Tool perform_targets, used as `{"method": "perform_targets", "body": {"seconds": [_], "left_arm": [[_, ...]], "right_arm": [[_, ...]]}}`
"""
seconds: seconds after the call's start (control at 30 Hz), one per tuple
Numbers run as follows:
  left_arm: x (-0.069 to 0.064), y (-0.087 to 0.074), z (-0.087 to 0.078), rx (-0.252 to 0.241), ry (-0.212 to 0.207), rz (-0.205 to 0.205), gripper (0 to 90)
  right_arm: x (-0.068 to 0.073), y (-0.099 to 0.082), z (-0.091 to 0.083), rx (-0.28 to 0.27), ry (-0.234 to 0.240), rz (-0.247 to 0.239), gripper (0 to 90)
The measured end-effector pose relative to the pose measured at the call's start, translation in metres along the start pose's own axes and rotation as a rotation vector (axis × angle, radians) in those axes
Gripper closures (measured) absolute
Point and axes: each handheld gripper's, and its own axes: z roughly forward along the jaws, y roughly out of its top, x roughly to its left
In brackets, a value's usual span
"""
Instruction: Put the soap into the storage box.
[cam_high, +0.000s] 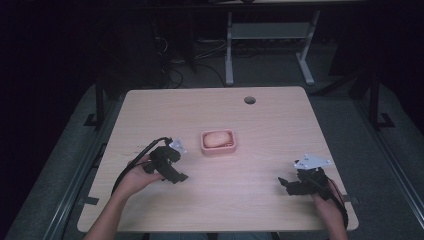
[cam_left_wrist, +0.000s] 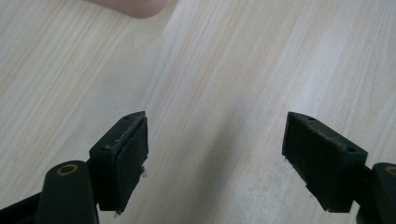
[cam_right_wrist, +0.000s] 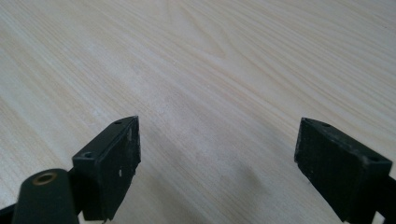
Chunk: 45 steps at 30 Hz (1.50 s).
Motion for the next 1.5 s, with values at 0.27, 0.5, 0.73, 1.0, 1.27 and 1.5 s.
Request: {"method": "perform_targets", "body": {"seconds": [0.27,0.5,0.73,1.0,1.27,1.5], "left_arm": [[-0.002,-0.013,-0.001,-0.007,0.009,-0.022,22.2],[-0.005,-0.021,-0.002,-0.018,0.015,-0.026,21.9],[-0.007,-0.032,-0.001,-0.024,0.016,-0.032,21.8],[-0.007,-0.042,-0.007,-0.034,0.029,-0.049,21.9],[-0.008,-0.055,-0.011,-0.049,0.042,-0.07,21.8],[-0.01,-0.069,-0.012,-0.053,0.044,-0.096,21.9]], "right_arm": [[0.0,0.0,0.0,0.002,0.0,-0.001,13.8],[0.0,-0.001,0.0,0.005,0.0,-0.003,13.8],[0.0,-0.001,0.0,0.005,-0.002,-0.007,13.8],[0.001,0.0,0.001,0.006,0.0,-0.011,13.8],[0.001,-0.001,0.0,0.01,0.002,-0.008,13.8],[0.002,-0.001,-0.001,0.012,0.002,-0.015,13.8]]}}
